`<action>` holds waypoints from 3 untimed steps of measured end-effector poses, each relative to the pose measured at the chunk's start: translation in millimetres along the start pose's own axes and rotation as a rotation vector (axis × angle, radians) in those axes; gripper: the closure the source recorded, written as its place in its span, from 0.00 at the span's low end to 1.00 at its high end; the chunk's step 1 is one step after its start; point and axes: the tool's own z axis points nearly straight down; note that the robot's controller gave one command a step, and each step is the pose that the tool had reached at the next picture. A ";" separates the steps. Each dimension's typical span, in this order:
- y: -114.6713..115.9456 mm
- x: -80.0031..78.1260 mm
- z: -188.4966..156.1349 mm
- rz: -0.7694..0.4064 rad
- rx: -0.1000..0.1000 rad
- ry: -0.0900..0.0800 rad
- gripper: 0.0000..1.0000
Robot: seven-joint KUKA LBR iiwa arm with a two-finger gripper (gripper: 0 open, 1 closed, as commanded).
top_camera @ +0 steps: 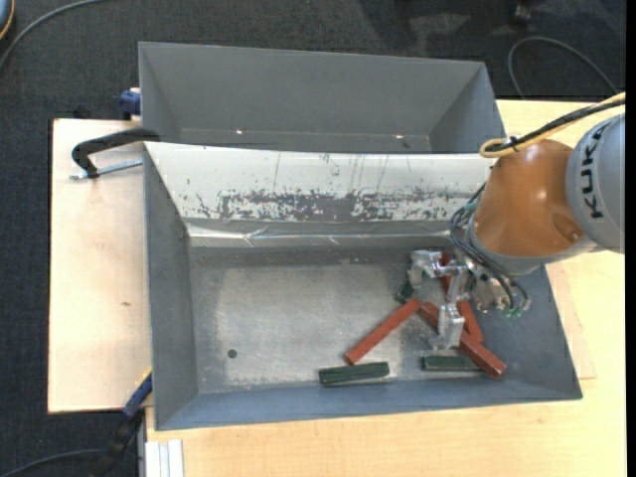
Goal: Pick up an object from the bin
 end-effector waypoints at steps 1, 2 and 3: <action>2.5 -2.3 -1.5 -0.002 -0.001 -0.006 1.00; 37.9 -13.2 -0.4 -0.403 -0.001 -0.007 1.00; 37.6 -12.1 0.7 -0.401 -0.002 -0.003 0.00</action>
Offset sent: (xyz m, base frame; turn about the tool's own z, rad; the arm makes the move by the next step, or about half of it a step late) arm 0.0000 0.0000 0.0000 0.0000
